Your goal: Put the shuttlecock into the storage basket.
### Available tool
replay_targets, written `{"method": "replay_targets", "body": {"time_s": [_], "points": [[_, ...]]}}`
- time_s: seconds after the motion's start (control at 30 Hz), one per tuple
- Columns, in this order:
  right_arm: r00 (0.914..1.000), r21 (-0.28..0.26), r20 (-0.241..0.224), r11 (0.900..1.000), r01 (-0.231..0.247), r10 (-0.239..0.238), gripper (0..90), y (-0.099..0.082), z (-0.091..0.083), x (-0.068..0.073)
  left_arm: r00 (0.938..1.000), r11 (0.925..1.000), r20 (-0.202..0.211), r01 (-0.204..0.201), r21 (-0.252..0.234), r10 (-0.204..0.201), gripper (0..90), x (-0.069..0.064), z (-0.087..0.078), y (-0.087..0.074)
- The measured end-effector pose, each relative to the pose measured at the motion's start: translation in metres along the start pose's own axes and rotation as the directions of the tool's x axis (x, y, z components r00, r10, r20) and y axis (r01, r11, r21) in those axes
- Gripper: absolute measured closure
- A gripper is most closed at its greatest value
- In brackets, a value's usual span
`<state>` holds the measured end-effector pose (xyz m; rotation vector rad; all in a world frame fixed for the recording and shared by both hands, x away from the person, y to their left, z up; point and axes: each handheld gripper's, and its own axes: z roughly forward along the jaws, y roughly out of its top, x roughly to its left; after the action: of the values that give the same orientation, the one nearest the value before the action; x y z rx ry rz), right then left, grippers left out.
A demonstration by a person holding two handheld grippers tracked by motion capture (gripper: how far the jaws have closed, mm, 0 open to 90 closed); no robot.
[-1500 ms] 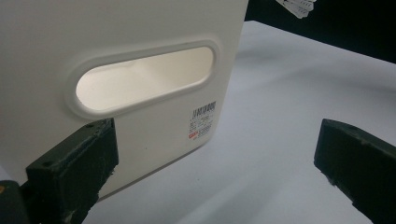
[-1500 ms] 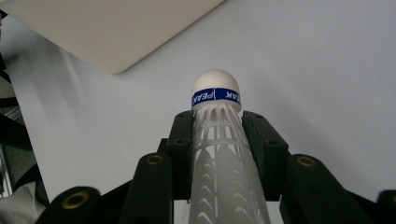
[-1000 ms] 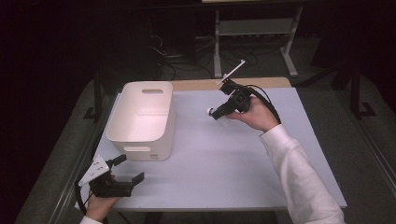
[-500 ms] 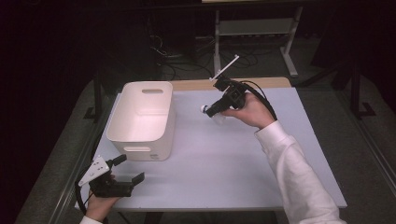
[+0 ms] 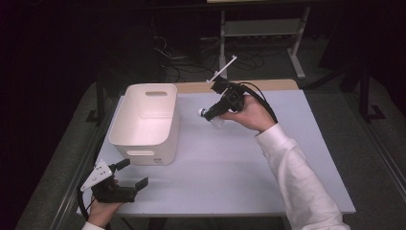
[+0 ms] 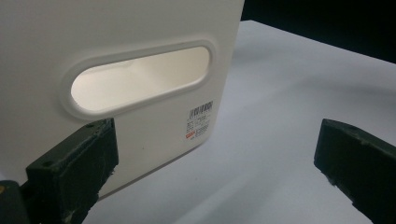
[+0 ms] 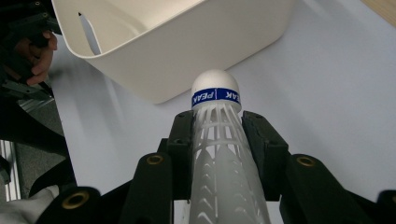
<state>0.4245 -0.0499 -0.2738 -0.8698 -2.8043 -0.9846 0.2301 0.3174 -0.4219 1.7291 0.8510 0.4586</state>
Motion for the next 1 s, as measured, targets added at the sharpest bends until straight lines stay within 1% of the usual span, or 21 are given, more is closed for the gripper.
{"method": "replay_targets", "body": {"time_s": [0.03,0.07,0.1,0.2,0.33,0.37,0.4,0.43,0.6,0.7,0.73,0.87,1.0], "points": [[1.0,-0.001,-0.003,1.0,-0.003,0.003,64.1,0.001,0.0,0.001,1.0,1.0,0.0,-0.001,0.001,0.001,0.0,0.0,0.0,0.0],[1.0,-0.003,-0.002,1.0,0.009,-0.009,64.1,0.001,0.001,0.001,1.0,1.0,0.0,-0.001,0.001,0.001,0.0,0.0,0.0,0.0],[0.9999,-0.008,-0.003,0.9999,0.011,-0.011,64.0,0.002,0.001,0.001,1.0,1.0,0.0,-0.003,0.002,0.003,0.0,0.0,0.0,0.0],[1.0,-0.004,-0.004,1.0,0.005,-0.005,64.0,0.004,0.002,0.003,1.0,1.0,0.0,0.0,0.0,0.0,0.0,0.0,0.0,0.0],[0.9999,-0.002,-0.011,0.9999,0.011,-0.011,64.1,0.009,0.003,0.008,0.9999,0.9998,0.001,0.015,-0.014,-0.015,0.0,-0.001,0.001,0.0],[0.9999,-0.003,-0.009,1.0,0.009,-0.009,64.2,0.01,0.003,0.008,1.0,1.0,0.001,0.006,-0.006,-0.006,0.0,0.0,0.0,0.0],[0.9999,-0.001,-0.01,0.9999,0.012,-0.012,64.3,0.011,0.003,0.009,1.0,1.0,0.001,0.006,-0.006,-0.006,0.0,0.0,0.0,0.0],[0.9999,-0.005,-0.008,0.9999,0.01,-0.01,64.3,0.012,0.003,0.01,1.0,0.9999,-0.002,-0.007,0.008,0.007,0.0,0.0,-0.001,0.0],[0.9997,-0.009,-0.012,0.9997,0.023,-0.024,64.3,0.018,0.004,0.013,1.0,1.0,0.001,-0.007,0.005,0.007,0.0,0.001,0.0,0.0],[0.9996,-0.012,-0.019,0.9998,0.019,-0.019,64.3,0.021,0.004,0.016,0.9998,0.9998,0.003,-0.021,0.003,0.021,0.0,0.001,0.0,0.0],[0.9994,-0.012,-0.02,0.9996,0.027,-0.027,64.3,0.022,0.004,0.017,0.9999,0.9999,0.002,-0.016,0.004,0.016,0.0,0.001,0.0,0.0],[0.9992,-0.017,-0.025,0.9994,0.029,-0.029,64.3,0.024,0.006,0.019,0.9999,0.9999,0.002,-0.011,0.0,0.011,0.0,0.001,0.0,0.0],[0.999,-0.011,-0.033,0.9995,0.031,-0.031,64.3,0.026,0.01,0.02,0.9998,0.9998,0.004,-0.018,0.0,0.018,0.0,0.001,0.0,0.0]]}}
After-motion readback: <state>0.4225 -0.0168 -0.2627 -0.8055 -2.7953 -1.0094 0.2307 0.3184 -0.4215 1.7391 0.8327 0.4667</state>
